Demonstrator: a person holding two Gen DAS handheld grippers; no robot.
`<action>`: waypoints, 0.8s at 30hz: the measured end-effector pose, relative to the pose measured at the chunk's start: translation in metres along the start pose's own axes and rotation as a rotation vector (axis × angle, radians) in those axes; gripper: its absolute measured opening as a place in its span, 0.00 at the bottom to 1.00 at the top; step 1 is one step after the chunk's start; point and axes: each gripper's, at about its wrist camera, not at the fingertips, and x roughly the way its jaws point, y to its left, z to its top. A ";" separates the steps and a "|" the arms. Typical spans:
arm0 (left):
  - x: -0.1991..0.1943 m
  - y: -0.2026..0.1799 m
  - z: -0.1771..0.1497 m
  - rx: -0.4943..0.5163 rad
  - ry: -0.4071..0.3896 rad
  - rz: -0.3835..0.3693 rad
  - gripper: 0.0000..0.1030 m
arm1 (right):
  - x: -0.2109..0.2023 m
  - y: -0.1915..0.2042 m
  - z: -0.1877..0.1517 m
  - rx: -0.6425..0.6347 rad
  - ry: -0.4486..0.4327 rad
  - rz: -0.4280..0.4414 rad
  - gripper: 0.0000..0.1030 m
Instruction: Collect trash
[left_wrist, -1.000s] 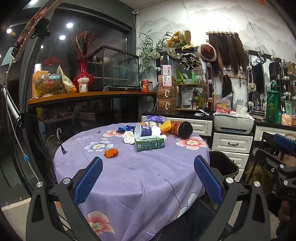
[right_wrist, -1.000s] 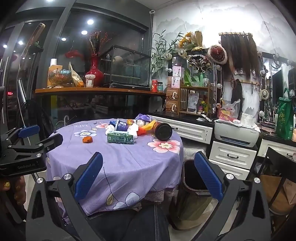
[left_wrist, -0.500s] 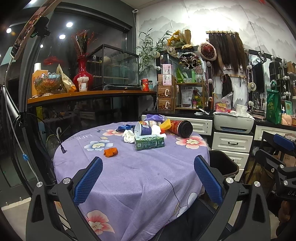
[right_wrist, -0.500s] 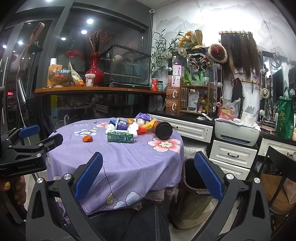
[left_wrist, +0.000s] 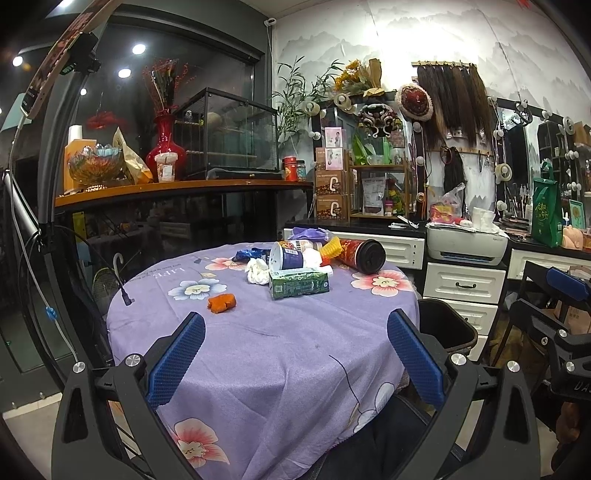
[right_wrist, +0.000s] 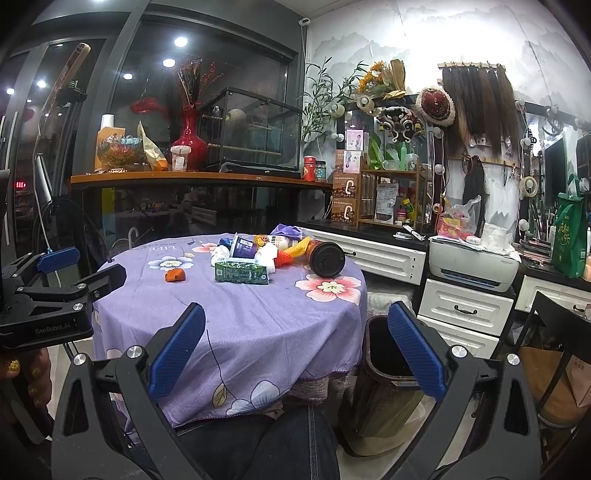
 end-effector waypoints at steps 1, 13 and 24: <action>0.000 0.000 0.000 0.000 -0.001 0.000 0.95 | 0.000 0.000 0.000 0.001 0.001 0.001 0.95; 0.000 0.000 -0.001 0.001 0.002 0.001 0.95 | 0.001 0.000 -0.001 0.003 0.002 0.004 0.95; 0.024 0.006 -0.005 0.011 0.104 -0.019 0.95 | 0.021 0.004 -0.027 -0.009 0.022 -0.016 0.95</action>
